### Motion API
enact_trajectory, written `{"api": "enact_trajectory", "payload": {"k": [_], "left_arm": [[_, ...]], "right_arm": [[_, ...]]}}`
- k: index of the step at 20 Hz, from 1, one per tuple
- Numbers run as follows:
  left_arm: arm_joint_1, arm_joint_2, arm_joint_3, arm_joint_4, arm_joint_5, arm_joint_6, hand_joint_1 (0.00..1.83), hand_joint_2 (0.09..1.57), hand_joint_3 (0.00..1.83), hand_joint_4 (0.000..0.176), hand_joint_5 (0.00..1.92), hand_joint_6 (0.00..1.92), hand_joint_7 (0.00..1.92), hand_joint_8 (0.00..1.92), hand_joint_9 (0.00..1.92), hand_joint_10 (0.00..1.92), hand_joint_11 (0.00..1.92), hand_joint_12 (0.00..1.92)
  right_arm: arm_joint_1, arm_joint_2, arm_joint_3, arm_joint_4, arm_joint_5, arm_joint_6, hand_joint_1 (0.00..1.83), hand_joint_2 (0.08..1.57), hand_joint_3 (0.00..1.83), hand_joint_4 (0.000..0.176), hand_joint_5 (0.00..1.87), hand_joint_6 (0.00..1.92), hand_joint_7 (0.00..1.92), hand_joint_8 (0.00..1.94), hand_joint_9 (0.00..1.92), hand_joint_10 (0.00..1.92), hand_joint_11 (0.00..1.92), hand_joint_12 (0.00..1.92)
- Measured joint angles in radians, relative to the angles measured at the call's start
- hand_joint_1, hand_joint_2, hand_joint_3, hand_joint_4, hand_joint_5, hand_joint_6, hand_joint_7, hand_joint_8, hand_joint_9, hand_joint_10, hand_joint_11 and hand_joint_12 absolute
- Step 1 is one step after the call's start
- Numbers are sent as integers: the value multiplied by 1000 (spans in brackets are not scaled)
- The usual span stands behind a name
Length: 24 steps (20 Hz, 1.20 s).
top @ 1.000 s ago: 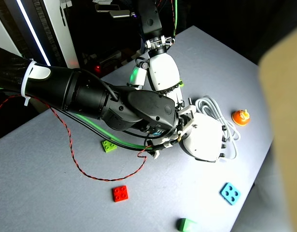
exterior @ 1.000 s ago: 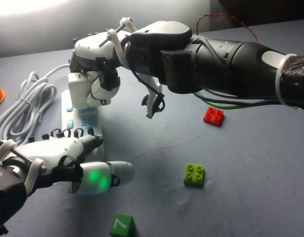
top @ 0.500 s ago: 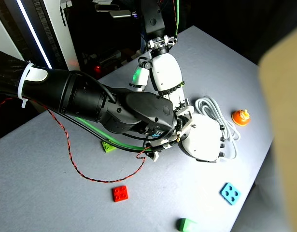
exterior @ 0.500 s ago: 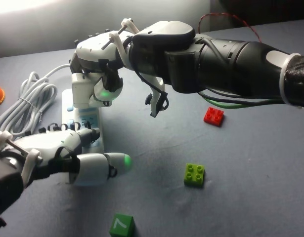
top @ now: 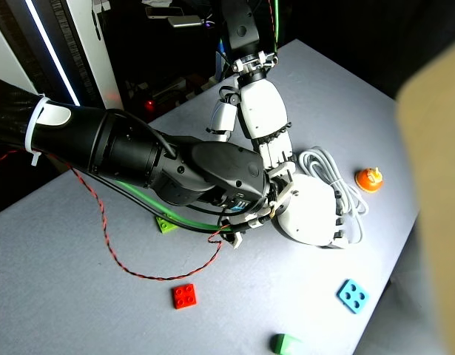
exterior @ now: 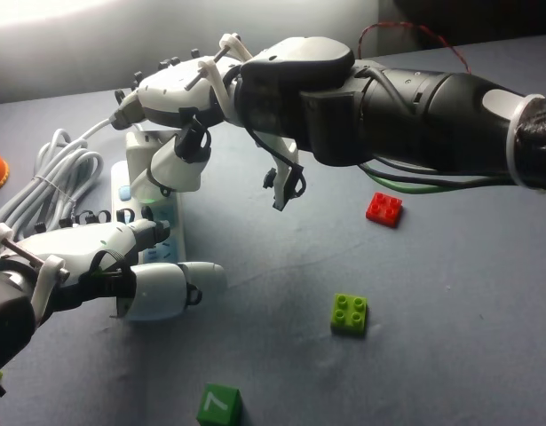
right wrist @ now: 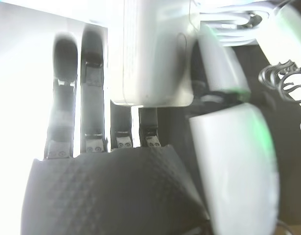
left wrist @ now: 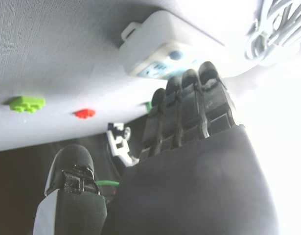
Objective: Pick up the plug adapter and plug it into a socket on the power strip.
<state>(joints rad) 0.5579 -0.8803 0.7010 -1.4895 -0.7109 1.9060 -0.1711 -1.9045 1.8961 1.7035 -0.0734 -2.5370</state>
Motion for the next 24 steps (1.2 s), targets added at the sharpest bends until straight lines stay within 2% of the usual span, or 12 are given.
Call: {"api": "enact_trajectory", "payload": {"k": [8,9,10,11,12,15,16,18,21,24], "left_arm": [[-3,18,-4,0,2,1,0,1161,0,0,97,0,102,1,82,0,0,202],[-6,21,-4,-4,3,4,0,1161,0,0,102,1,108,2,89,2,0,233],[-13,25,-4,-4,4,4,0,1161,0,0,103,1,109,2,91,2,0,240],[-20,28,-4,-5,4,6,0,1164,1,0,100,0,108,1,90,2,0,242],[-30,35,-3,-3,6,10,0,1164,1,0,110,3,120,4,100,4,0,268],[-48,55,2,-2,19,35,0,1164,1,0,113,3,124,4,103,4,0,275],[-56,66,3,-4,24,42,0,1167,2,0,112,3,125,4,104,4,0,276],[-63,84,3,0,32,55,0,1169,2,0,109,1,120,2,100,2,0,277],[-78,113,16,-3,53,64,0,1173,2,0,100,1,133,3,122,6,0,329],[-100,137,26,-4,73,84,0,1173,2,0,100,1,134,3,122,5,0,331]], "right_arm": [[29,39,-19,-6,-4,0,692,1014,0,0,346,0,348,0,354,8,0,953],[35,56,-37,-6,-4,1,698,971,0,0,308,2,299,3,301,5,0,828],[44,77,-63,-7,-4,2,698,960,0,0,300,1,288,2,289,3,0,788],[51,98,-89,-7,-6,6,567,949,0,0,258,0,258,0,259,0,0,788],[61,134,-126,-7,-8,7,530,947,0,0,265,5,262,3,257,2,0,795],[74,218,-212,-7,-5,10,522,945,0,0,267,6,263,4,257,2,0,798],[81,258,-251,-6,0,11,463,949,0,0,280,5,289,4,301,9,0,924],[94,327,-321,-6,7,16,449,949,0,0,298,6,335,11,345,15,0,995],[110,462,-472,-3,18,20,478,927,0,0,324,4,378,4,384,10,8,1016],[110,578,-603,51,30,20,478,927,0,0,325,3,379,3,385,7,7,1017]]}}
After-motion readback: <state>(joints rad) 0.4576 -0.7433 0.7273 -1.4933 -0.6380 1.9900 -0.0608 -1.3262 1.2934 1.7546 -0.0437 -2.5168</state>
